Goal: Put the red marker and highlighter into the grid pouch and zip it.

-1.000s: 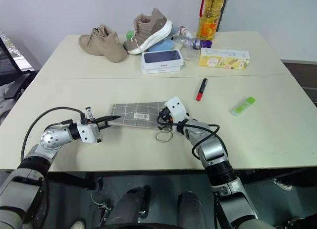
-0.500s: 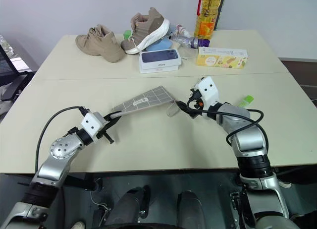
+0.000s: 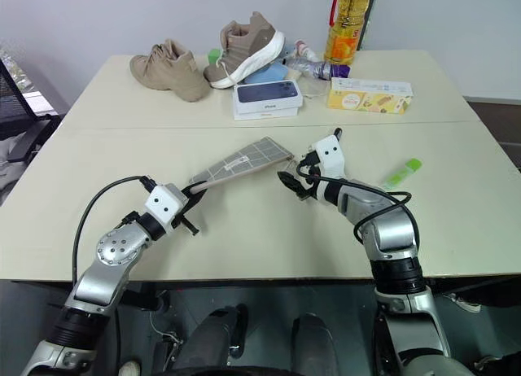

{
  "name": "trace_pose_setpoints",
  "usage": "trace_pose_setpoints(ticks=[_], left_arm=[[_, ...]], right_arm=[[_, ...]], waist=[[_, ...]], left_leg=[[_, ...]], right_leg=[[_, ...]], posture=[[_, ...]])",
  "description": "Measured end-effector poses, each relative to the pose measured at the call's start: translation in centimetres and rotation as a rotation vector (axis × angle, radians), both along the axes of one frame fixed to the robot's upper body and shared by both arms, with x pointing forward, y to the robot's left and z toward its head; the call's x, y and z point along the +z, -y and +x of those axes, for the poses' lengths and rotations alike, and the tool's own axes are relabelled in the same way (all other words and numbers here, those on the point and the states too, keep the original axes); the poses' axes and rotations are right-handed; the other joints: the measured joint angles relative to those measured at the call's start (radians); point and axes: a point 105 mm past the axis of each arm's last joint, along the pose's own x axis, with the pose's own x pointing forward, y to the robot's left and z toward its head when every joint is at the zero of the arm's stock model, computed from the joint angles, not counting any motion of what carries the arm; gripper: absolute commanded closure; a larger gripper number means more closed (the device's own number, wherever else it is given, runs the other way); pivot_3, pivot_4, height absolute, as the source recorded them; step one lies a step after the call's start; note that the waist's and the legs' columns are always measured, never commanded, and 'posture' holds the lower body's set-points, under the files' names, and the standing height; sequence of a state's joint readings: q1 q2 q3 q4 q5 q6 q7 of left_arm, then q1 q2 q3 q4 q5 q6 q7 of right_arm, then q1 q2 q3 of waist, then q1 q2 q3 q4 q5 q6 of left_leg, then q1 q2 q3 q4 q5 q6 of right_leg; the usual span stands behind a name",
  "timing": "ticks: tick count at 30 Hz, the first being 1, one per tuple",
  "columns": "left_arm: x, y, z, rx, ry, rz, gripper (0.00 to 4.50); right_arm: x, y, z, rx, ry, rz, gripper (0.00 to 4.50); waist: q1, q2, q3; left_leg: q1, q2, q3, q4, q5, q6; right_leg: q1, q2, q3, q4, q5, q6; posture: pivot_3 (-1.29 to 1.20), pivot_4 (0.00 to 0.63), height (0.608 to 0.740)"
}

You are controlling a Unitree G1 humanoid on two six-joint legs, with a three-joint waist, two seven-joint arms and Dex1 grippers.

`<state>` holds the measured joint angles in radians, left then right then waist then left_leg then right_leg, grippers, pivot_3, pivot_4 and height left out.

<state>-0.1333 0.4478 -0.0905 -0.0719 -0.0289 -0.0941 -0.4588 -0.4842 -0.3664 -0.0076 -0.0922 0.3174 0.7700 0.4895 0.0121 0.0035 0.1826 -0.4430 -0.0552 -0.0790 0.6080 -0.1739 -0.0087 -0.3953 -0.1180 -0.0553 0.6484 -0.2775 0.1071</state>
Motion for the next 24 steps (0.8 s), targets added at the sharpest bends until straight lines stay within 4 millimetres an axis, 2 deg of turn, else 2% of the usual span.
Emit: trace_pose_setpoints(ticks=[3,4,9,10,15,20,24], left_arm=[[-0.1,0.1,0.0,-0.003,0.000,0.008,4.50],[-0.1,0.1,0.0,-0.005,0.000,0.012,4.50],[-0.2,0.3,0.0,-0.008,-0.001,0.013,4.50],[-0.2,0.4,0.0,-0.008,-0.001,0.012,4.50],[-0.3,0.5,0.0,-0.005,0.003,0.021,4.50],[0.1,1.4,0.4,-0.006,0.019,0.022,4.50],[-0.2,2.4,0.4,-0.012,0.012,0.020,4.50]], right_arm=[[-0.1,-0.1,0.2,-0.010,-0.005,0.010,1.09],[-0.2,-0.2,0.2,-0.009,-0.008,0.015,1.49],[-0.1,-0.2,0.2,-0.009,-0.003,0.020,4.16],[-0.1,-0.3,0.2,-0.008,-0.001,0.021,4.42],[-0.4,-1.1,-0.1,0.040,0.001,-0.031,4.42],[0.3,-4.9,-2.2,0.227,0.070,-0.128,4.42],[0.4,-7.1,-3.4,0.324,0.090,-0.158,4.42]], waist=[[-0.001,0.000,0.000],[-0.001,0.000,0.000],[-0.001,0.000,0.000],[-0.001,0.000,0.000],[-0.002,0.000,0.000],[-0.002,0.000,0.000],[-0.002,0.000,0.000]], left_leg=[[0.000,0.000,0.000,0.000,0.000,0.000],[0.000,0.000,0.000,0.000,0.000,0.000],[0.000,0.000,0.000,0.000,0.000,0.000],[0.000,0.000,0.000,0.000,0.000,0.000],[0.000,0.000,0.000,0.000,0.000,0.000],[0.000,0.000,0.000,0.000,0.000,0.000],[0.000,0.000,0.000,0.000,0.000,0.000]], right_leg=[[0.000,0.000,0.000,0.000,0.000,0.000],[0.000,0.000,0.000,0.000,0.000,0.000],[0.000,0.000,0.000,0.000,0.000,0.000],[0.000,0.000,0.000,0.000,0.000,0.000],[0.000,0.000,0.000,0.000,0.000,0.000],[0.000,0.000,0.000,0.000,0.000,0.000],[0.000,0.000,0.000,0.000,0.000,0.000]], posture=[[0.00,0.150,0.738],[0.00,0.150,0.738],[0.00,0.150,0.738],[0.00,0.150,0.738],[0.00,0.150,0.738],[0.00,0.150,0.738],[0.00,0.150,0.738]])
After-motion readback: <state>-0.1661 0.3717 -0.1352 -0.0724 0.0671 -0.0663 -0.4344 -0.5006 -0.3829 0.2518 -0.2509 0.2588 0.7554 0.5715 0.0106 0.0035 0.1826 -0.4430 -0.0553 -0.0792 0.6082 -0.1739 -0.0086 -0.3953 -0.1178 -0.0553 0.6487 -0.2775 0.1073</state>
